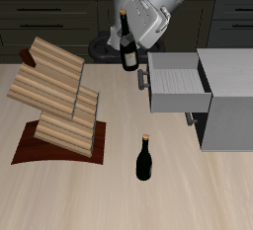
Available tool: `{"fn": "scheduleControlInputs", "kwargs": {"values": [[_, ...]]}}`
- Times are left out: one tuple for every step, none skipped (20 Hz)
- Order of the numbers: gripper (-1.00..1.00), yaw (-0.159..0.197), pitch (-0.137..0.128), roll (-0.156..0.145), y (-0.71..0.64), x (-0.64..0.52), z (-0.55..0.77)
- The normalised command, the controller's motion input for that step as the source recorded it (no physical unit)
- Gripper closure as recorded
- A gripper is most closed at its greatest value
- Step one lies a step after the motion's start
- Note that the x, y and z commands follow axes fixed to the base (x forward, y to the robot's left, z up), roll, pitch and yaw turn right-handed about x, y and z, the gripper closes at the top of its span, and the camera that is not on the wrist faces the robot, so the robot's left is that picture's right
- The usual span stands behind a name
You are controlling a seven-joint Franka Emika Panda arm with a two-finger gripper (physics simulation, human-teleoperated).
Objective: Place the wine bottle from the drawer onto the top layer of the wine rack and close the drawer
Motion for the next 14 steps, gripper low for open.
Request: {"fn": "scheduleControlInputs", "kwargs": {"values": [[1.00,-0.082,0.063,-0.009,-0.15,0.08,-0.08],[1.00,-0.042,0.015,-0.038,-0.08,0.08,-0.03],[1.00,0.005,0.003,-0.004,0.00,0.02,-0.03],[1.00,-0.014,0.027,-0.004,0.00,0.03,-0.06],[1.00,-0.023,0.034,0.003,0.00,0.04,-0.10],[1.00,0.000,0.018,-0.041,-0.02,0.05,-0.10],[1.00,-0.060,0.078,0.012,-0.03,0.15,-0.20],[1.00,-0.031,0.024,0.012,0.02,0.09,-0.07],[1.00,0.033,0.022,-0.051,-0.04,0.12,-0.11],[1.00,0.000,0.000,0.000,0.02,0.02,0.01],[1.00,-0.147,0.119,-0.002,-0.19,0.28,-0.27],[1.00,0.097,-0.015,-0.097,-0.05,0.05,-0.04],[1.00,0.000,0.000,0.000,0.01,0.04,0.01],[1.00,-0.076,0.088,0.016,-0.09,0.24,-0.17]]}}
